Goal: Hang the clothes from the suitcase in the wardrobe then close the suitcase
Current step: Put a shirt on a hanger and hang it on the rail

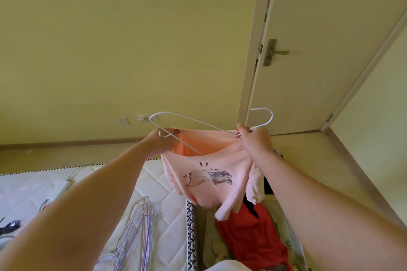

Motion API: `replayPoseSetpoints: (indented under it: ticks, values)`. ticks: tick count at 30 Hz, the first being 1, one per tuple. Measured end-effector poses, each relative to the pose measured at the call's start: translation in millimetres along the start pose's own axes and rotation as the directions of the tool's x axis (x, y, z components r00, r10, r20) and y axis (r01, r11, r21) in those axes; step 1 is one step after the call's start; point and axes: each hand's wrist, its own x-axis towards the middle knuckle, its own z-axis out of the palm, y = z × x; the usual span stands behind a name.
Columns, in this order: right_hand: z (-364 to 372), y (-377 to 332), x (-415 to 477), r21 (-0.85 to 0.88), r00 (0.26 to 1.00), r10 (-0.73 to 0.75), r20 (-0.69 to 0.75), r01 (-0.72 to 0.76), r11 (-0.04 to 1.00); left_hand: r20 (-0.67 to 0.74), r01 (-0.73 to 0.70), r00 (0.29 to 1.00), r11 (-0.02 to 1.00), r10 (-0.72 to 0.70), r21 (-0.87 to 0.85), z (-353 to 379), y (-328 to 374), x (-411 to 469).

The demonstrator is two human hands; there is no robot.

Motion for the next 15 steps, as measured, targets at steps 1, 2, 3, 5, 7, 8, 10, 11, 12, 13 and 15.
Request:
replayPoseSetpoints:
  ticks: [1, 2, 3, 5, 7, 8, 10, 11, 12, 13, 15]
  values:
    - [-3.7, 1.3, 1.4, -0.038, 1.000, -0.019, -0.016, 0.019, 0.999, -0.002, 0.025, 1.000, 1.000, -0.025, 0.005, -0.8, -3.4, 2.3]
    - [-6.3, 2.8, 2.4, -0.077, 0.999, -0.034, -0.023, 0.032, 0.997, -0.003, 0.032, 0.999, 0.999, -0.032, 0.019, -1.6, -4.7, 3.9]
    - [-8.5, 4.3, 2.8, -0.111, 0.999, -0.045, -0.026, 0.042, 0.993, 0.004, 0.029, 1.000, 0.999, -0.029, 0.026, -2.2, -6.3, 6.9]
    - [-13.1, 8.6, 3.2, -0.173, 0.998, -0.058, -0.026, 0.052, 0.984, -0.010, 0.050, 0.999, 0.996, -0.049, 0.069, -1.9, -9.8, 12.4]
    - [-17.1, 12.6, 2.0, -0.235, 0.996, -0.080, -0.050, 0.067, 0.970, -0.040, 0.044, 0.998, 0.994, -0.040, 0.097, -3.1, -10.9, 16.1]
    - [-17.6, 14.9, 1.5, -0.265, 0.993, -0.096, -0.068, 0.074, 0.961, -0.047, 0.025, 0.999, 0.994, -0.020, 0.107, -4.0, -9.2, 16.1]
    - [-15.8, 19.7, -1.5, -0.319, 0.988, -0.115, -0.106, 0.076, 0.945, -0.062, -0.008, 0.998, 0.988, 0.018, 0.156, -3.2, -5.7, 16.5]
    - [-13.6, 21.2, -3.1, -0.348, 0.984, -0.126, -0.124, 0.076, 0.934, -0.075, -0.017, 0.997, 0.985, 0.031, 0.174, -2.4, -3.1, 18.0]
    - [-11.3, 22.3, -4.7, -0.381, 0.981, -0.138, -0.137, 0.076, 0.921, -0.076, -0.026, 0.996, 0.971, 0.045, 0.237, -0.9, 1.8, 18.5]
    - [-9.1, 22.1, -5.5, -0.412, 0.978, -0.151, -0.143, 0.079, 0.908, -0.079, -0.030, 0.995, 0.953, 0.057, 0.302, 0.4, 7.7, 17.3]
    - [-5.1, 19.0, -8.0, -0.446, 0.975, -0.178, -0.130, 0.103, 0.889, -0.066, -0.009, 0.997, 0.881, 0.046, 0.473, 6.9, 20.8, 15.7]
